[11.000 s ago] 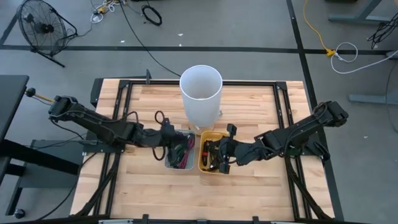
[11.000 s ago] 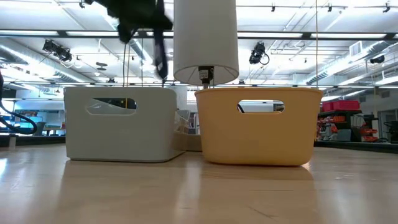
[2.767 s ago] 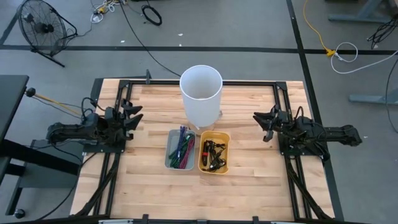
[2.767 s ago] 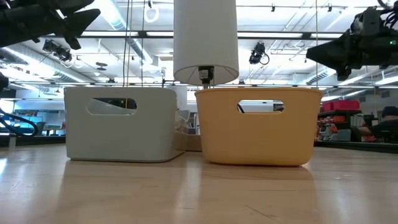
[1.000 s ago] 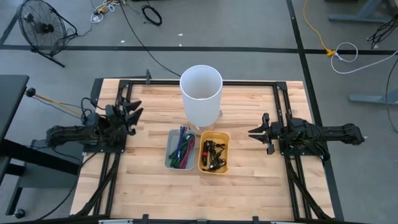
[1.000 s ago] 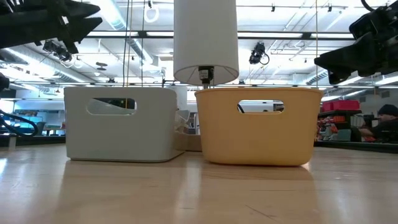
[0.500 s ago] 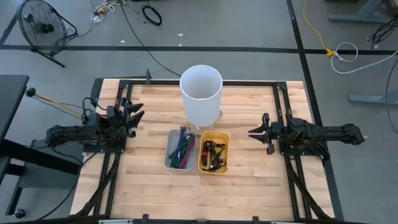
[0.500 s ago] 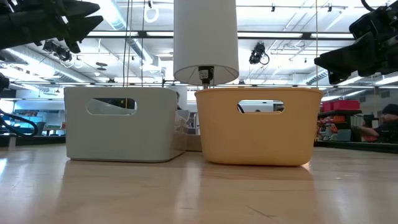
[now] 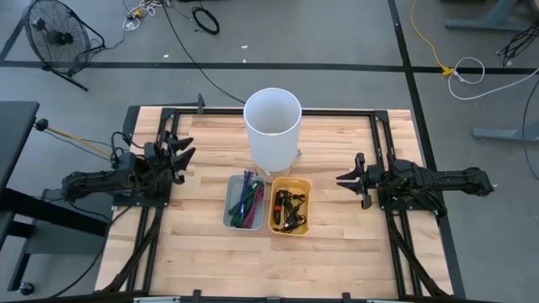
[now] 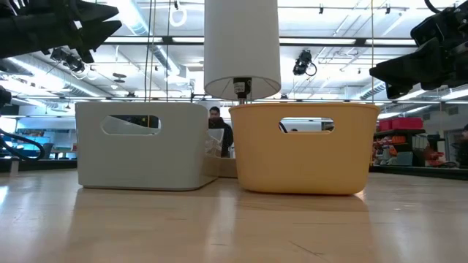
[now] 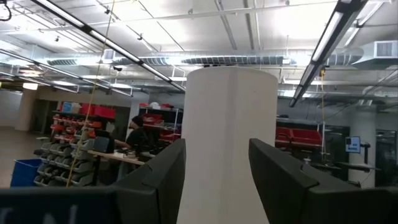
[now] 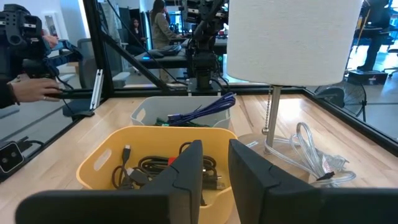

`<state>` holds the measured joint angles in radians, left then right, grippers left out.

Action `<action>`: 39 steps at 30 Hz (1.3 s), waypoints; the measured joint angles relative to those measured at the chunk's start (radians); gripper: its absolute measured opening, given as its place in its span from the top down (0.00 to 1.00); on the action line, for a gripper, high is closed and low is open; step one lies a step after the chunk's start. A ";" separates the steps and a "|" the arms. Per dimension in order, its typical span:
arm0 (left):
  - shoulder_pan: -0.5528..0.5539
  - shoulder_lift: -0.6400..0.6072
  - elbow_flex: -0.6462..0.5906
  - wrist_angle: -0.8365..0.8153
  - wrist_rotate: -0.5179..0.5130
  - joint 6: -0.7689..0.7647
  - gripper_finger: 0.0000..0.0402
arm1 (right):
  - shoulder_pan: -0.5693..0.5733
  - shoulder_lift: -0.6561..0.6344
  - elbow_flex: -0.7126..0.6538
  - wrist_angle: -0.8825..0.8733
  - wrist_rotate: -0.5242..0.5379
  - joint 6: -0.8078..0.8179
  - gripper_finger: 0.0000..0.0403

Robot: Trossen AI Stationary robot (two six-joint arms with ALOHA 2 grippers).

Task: Pick & Place USB Port
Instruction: Return to Home Position

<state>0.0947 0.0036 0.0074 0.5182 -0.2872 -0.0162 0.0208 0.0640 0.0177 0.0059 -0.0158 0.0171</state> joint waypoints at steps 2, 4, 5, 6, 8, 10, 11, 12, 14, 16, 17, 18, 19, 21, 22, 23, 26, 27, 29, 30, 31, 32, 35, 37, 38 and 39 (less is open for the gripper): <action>0.001 0.000 0.000 0.001 0.000 0.000 0.55 | 0.000 0.000 0.000 0.000 0.000 0.000 0.80; 0.000 -0.003 0.000 0.002 0.000 0.000 0.55 | 0.000 0.000 0.000 0.000 0.000 0.000 0.80; 0.001 -0.003 0.000 0.003 0.002 0.000 0.55 | 0.000 0.000 0.000 0.000 0.000 0.000 0.80; 0.003 -0.003 0.000 0.000 0.003 0.000 0.55 | 0.000 0.000 0.000 0.000 0.000 0.000 0.80; 0.005 -0.003 0.000 0.001 0.000 0.000 0.55 | 0.000 0.000 0.000 0.000 0.000 0.000 0.80; 0.005 -0.003 0.000 0.001 -0.003 0.000 0.55 | 0.000 0.000 0.000 0.000 0.000 0.000 0.80; 0.005 -0.003 0.000 0.001 -0.003 0.000 0.55 | 0.000 0.000 0.000 0.000 0.000 0.000 0.80; 0.004 -0.003 0.000 0.001 -0.003 0.000 0.55 | 0.000 0.000 0.000 0.000 0.000 0.000 0.80; -0.006 -0.002 0.000 0.001 -0.006 0.000 0.55 | 0.000 0.000 0.000 0.000 0.000 0.000 0.80; -0.025 -0.002 0.000 0.001 -0.012 0.000 0.55 | 0.000 0.000 0.000 0.000 0.000 0.000 0.80; -0.032 -0.002 0.000 0.000 -0.012 0.000 0.55 | 0.000 0.000 0.000 0.000 0.000 0.000 0.80; -0.036 -0.002 0.000 0.000 -0.011 0.000 0.55 | 0.000 0.000 0.000 0.000 0.000 0.000 0.80; -0.038 -0.002 0.000 0.000 -0.007 0.000 0.55 | 0.000 0.000 0.000 0.000 0.000 0.000 0.80; -0.037 -0.002 0.000 0.000 -0.005 0.000 0.55 | 0.000 0.000 0.000 0.000 0.000 0.000 0.80; -0.037 -0.002 0.000 0.000 -0.005 0.000 0.55 | 0.000 0.000 0.000 0.000 0.000 0.000 0.80; -0.037 -0.002 0.000 0.000 -0.005 0.000 0.55 | 0.000 0.000 0.000 0.000 0.000 0.000 0.80; -0.037 -0.002 0.000 0.000 -0.005 0.000 0.55 | 0.000 0.000 0.000 0.000 0.000 0.000 0.80; -0.037 0.002 0.000 0.002 -0.005 0.000 0.55 | 0.000 0.000 0.000 0.000 0.000 0.000 0.80; -0.037 0.003 0.000 -0.001 -0.004 0.000 0.55 | 0.000 0.000 0.000 0.000 0.000 0.000 0.80; -0.037 0.002 0.000 0.000 -0.004 0.000 0.55 | 0.000 0.000 0.000 0.000 0.000 0.000 0.80; -0.037 0.003 0.000 0.000 -0.004 0.000 0.55 | 0.000 0.000 0.000 0.000 0.000 0.000 0.80; -0.037 0.003 0.000 0.000 -0.004 0.000 0.55 | 0.000 0.000 0.000 0.000 0.000 0.000 0.80; -0.037 0.003 0.000 0.000 -0.004 0.000 0.55 | 0.000 0.000 0.000 0.000 0.000 0.000 0.80; -0.037 0.003 0.000 0.000 -0.004 0.000 0.55 | 0.000 0.000 0.000 0.000 0.000 0.000 0.80; -0.037 0.003 0.000 0.000 -0.004 0.000 0.55 | 0.000 0.000 0.000 0.000 0.000 0.000 0.80; -0.037 0.003 0.000 0.000 -0.004 0.000 0.55 | 0.000 0.000 0.000 0.000 0.000 0.000 0.80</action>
<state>0.0578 0.0063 0.0074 0.5182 -0.2916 -0.0162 0.0212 0.0641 0.0177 0.0059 -0.0154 0.0170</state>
